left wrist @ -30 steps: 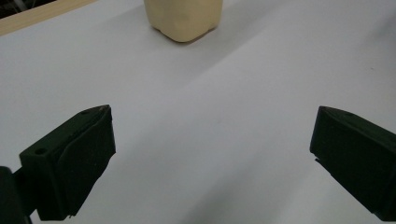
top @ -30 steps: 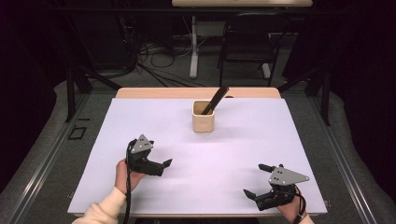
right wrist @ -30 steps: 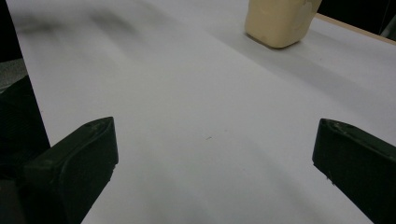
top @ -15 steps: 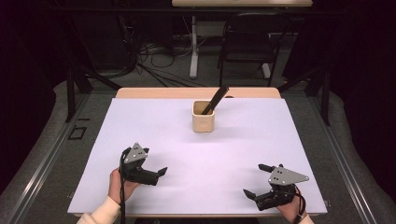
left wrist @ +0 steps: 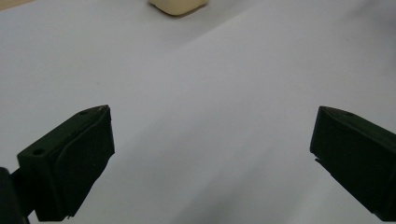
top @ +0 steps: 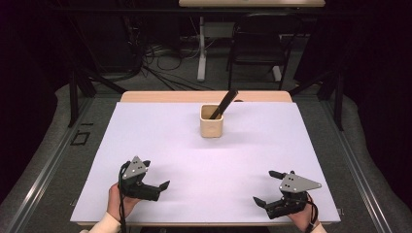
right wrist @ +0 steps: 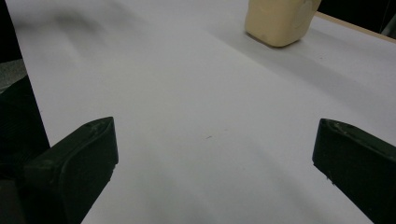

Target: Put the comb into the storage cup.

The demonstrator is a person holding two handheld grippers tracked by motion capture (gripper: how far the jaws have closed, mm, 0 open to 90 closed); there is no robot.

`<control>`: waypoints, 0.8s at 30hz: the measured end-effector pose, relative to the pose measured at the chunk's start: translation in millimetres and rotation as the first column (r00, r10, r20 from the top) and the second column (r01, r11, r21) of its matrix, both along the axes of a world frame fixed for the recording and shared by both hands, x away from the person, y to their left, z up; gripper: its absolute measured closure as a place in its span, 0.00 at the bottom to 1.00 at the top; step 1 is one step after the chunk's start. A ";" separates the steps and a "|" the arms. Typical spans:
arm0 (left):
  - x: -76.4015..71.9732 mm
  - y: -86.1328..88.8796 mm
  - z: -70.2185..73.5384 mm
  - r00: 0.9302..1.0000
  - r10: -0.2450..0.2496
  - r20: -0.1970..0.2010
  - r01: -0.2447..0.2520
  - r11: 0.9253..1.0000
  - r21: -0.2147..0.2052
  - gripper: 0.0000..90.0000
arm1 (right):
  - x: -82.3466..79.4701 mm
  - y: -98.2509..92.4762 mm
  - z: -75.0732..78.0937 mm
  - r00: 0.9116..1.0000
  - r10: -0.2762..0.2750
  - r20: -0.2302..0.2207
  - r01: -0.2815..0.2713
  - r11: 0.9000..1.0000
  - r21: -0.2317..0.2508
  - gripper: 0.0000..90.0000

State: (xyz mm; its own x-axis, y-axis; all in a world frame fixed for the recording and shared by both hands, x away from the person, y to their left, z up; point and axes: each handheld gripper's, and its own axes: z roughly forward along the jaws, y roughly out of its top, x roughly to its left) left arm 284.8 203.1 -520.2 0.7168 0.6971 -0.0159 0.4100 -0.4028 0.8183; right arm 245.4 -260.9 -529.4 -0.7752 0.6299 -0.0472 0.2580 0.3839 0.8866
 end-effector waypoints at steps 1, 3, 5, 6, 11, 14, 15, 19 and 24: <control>-1.5 0.7 -0.1 1.000 0.003 -0.005 -0.003 1.000 -0.006 0.00 | 0.0 0.0 0.0 1.000 0.000 0.000 0.000 1.000 0.000 0.00; -4.0 2.4 -0.9 1.000 0.005 0.000 -0.005 1.000 -0.006 0.00 | -0.2 0.0 0.1 1.000 0.000 -0.002 0.000 1.000 0.002 0.00; -6.6 4.1 -1.5 1.000 0.004 0.000 -0.004 1.000 -0.005 0.00 | -0.2 0.0 0.0 1.000 -0.001 -0.002 0.001 1.000 0.002 0.00; -7.9 5.0 -1.4 1.000 0.004 0.003 -0.004 1.000 -0.001 0.00 | -0.2 0.0 0.1 1.000 -0.001 -0.002 0.001 1.000 0.002 0.00; -14.4 7.4 -1.2 1.000 0.015 0.024 -0.015 1.000 0.000 0.00 | 0.2 0.2 -0.2 1.000 -0.001 -0.002 0.001 1.000 0.000 0.00; -17.9 7.8 -2.2 1.000 0.013 0.027 -0.013 1.000 0.011 0.00 | 0.1 0.0 -0.2 1.000 -0.002 -0.002 0.002 1.000 0.001 0.00; -19.1 8.3 -2.4 0.999 0.009 0.033 -0.010 1.000 0.019 0.00 | 0.1 -0.1 -0.2 1.000 -0.003 -0.002 0.003 1.000 0.002 0.00; -24.2 11.9 -4.3 0.999 0.006 0.039 -0.007 1.000 0.012 0.00 | 0.2 0.0 -0.4 1.000 -0.002 -0.003 0.002 1.000 0.001 0.00; -29.9 17.8 -5.4 0.999 0.012 0.042 -0.013 1.000 0.015 0.00 | 0.2 -0.1 -0.3 1.000 -0.003 -0.003 0.003 1.000 0.003 0.00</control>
